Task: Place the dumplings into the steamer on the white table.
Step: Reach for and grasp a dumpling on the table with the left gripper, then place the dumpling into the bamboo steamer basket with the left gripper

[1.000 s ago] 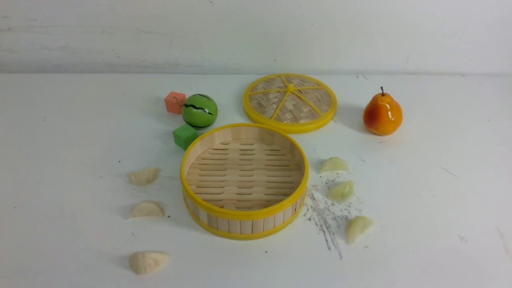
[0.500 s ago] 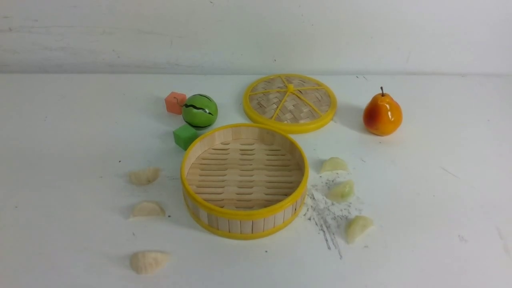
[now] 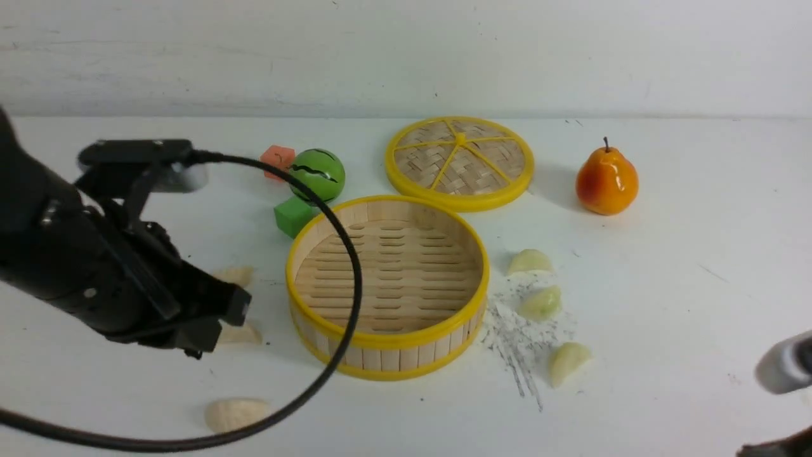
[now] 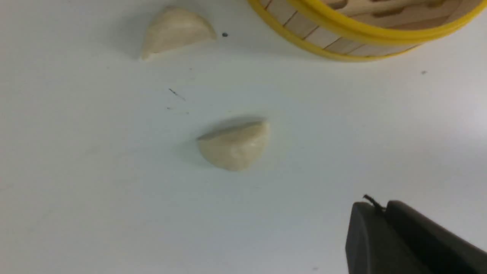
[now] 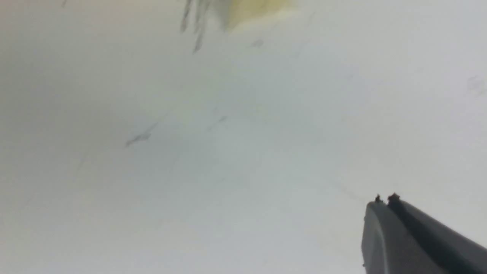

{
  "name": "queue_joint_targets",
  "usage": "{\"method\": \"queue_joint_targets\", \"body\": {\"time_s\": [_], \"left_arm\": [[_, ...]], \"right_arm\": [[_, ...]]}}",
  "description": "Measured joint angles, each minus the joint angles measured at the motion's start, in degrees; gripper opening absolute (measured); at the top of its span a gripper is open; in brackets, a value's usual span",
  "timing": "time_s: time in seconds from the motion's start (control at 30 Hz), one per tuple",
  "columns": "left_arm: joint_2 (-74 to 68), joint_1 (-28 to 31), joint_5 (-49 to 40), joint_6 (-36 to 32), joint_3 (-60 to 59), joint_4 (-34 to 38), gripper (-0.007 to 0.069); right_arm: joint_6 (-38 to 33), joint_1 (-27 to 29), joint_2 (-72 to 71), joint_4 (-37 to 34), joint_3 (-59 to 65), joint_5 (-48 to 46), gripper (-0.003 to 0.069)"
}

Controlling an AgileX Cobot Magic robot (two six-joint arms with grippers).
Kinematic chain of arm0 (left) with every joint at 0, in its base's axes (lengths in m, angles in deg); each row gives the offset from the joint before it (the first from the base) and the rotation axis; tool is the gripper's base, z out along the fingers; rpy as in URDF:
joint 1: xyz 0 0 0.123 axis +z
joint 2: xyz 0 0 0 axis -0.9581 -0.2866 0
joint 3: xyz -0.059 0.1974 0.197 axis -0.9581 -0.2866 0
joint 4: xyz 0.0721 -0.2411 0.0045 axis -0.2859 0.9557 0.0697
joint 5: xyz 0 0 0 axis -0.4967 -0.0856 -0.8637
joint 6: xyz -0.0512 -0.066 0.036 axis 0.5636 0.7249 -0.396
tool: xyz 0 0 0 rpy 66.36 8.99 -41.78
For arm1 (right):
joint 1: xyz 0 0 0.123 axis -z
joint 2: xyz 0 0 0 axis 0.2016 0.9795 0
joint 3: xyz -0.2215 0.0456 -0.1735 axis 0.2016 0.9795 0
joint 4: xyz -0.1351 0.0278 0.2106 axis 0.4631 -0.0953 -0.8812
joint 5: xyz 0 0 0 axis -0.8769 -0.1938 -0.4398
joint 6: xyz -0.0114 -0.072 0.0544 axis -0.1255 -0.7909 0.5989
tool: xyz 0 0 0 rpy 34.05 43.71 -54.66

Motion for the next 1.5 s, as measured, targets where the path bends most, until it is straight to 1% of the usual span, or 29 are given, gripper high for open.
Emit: {"method": "queue_joint_targets", "body": {"time_s": [0.03,0.07,0.1,0.17,0.2,0.23,0.27,0.3,0.33,0.37,0.47,0.53,0.63,0.7,0.73,0.77,0.87,0.9,0.93,1.03,1.1,1.17,1.2,1.3,1.43,1.5], "left_arm": [[-2.49,0.01,0.0,-4.05,0.12,-0.9,0.0106],[-4.7,0.01,0.29,-8.27,0.22,-1.36,0.0175],[-6.15,0.01,0.62,-11.18,0.33,-1.49,0.0218],[-10.14,0.01,2.68,-18.86,0.3,-1.63,0.034],[-10.51,0.01,2.68,-19.5,0.3,-1.63,0.035],[-13.33,0.01,5.51,-24.08,0.36,-1.63,0.0421],[-15.06,0.01,6.96,-26.32,0.41,-1.63,0.0456],[-15.39,0.01,7.6,-26.73,0.41,-1.73,0.0463],[-18.39,0.01,9.49,-29.61,0.41,-2.49,0.0501],[-19.98,0.01,10.2,-30.76,0.41,-3.28,0.051],[-23.43,0.01,10.87,-32.86,0.41,-4.73,0.0511],[-25.54,0.01,10.87,-33.74,0.41,-5.28,0.0498],[-27.84,0.01,10.65,-33.76,0.41,-5.58,0.0439],[-28.66,-0.01,10.57,-31.39,0.87,-5.54,0.0327],[-28.67,-0.01,10.49,-29.43,1.11,-5.12,0.0257],[-28.67,-0.01,9.63,-25.8,1.6,-4.84,0.0183],[-28.72,-0.01,5.27,-16.09,4.03,-3.0,0.0197],[-28.72,-0.01,2.43,-11.82,5.73,-1.93,0.0197],[-28.72,-0.01,-0.19,-9.24,7.42,-0.99,0.0197],[-28.61,-0.01,-5.58,-6.18,12.63,1.8,0.0197],[-28.37,-0.01,-6.91,-5.33,18.66,5.09,0.0197],[-28.29,-0.01,-5.75,-4.88,21.99,7.15,0.0197],[-28.29,-0.01,-3.57,-4.76,24.45,8.96,0.0197],[-29.87,-0.01,7.38,-4.84,30.27,14.23,0.0197],[-35.45,-0.01,16.49,-5.25,32.5,15.69,0.0197],[-37.87,-0.01,17.88,-5.25,32.82,15.67,0.0197]], "right_arm": [[-3.5,-1.0,2.39,-2.98,-0.4,-0.96,-0.0008],[-6.5,-1.75,4.09,-6.32,-1.24,-1.45,-0.0008],[-8.94,-2.16,5.02,-8.1,-1.78,-1.68,-0.0008],[-13.46,-2.96,6.8,-12.91,-3.13,-1.77,-0.0008],[-13.88,-3.02,6.91,-12.91,-3.13,-1.82,-0.0008],[-17.55,-3.16,7.68,-16.63,-3.71,-1.76,-0.0006],[-19.07,-3.16,7.88,-18.13,-3.83,-1.76,-0.0006],[-19.44,-3.16,7.89,-18.83,-3.89,-1.76,-0.0005],[-22.38,-3.16,8.0,-21.23,-3.9,-1.83,-0.0005],[-23.8,-3.16,8.0,-22.54,-3.9,-1.9,-0.0005],[-26.37,-3.16,8.0,-24.86,-3.9,-1.94,-0.0004],[-27.18,-3.16,8.0,-25.66,-3.94,-2.08,-0.0003],[-27.31,-3.21,8.0,-25.93,-3.96,-2.08,-0.0002],[-27.35,-3.21,8.05,-26.07,-4.01,-2.08,-0.0002],[-27.43,-3.21,8.05,-26.11,-4.01,-2.08,-0.0002],[-27.49,-3.21,8.05,-26.11,-4.01,-2.02,-0.0002],[-28.46,-3.21,8.05,-26.38,-4.01,-1.92,-0.0002],[-28.75,-3.21,8.05,-26.59,-4.01,-1.92,-0.0002],[-28.88,-3.21,8.05,-26.74,-4.01,-1.9,-0.0001],[-29.16,-3.21,8.05,-27.14,-4.01,-1.27,-0.0001],[-29.25,-3.21,8.05,-27.69,-4.01,-0.51,0.0],[-29.25,-3.21,8.05,-27.84,-4.01,-0.29,0.0001],[-29.25,-3.21,8.05,-27.84,-4.01,-0.08,0.0001],[-29.25,-3.21,8.05,-28.65,-4.01,0.77,0.0004],[-29.27,-3.21,8.05,-29.62,-4.01,0.97,0.0007],[-29.27,-3.21,8.05,-29.62,-4.01,0.97,0.0009]]}}
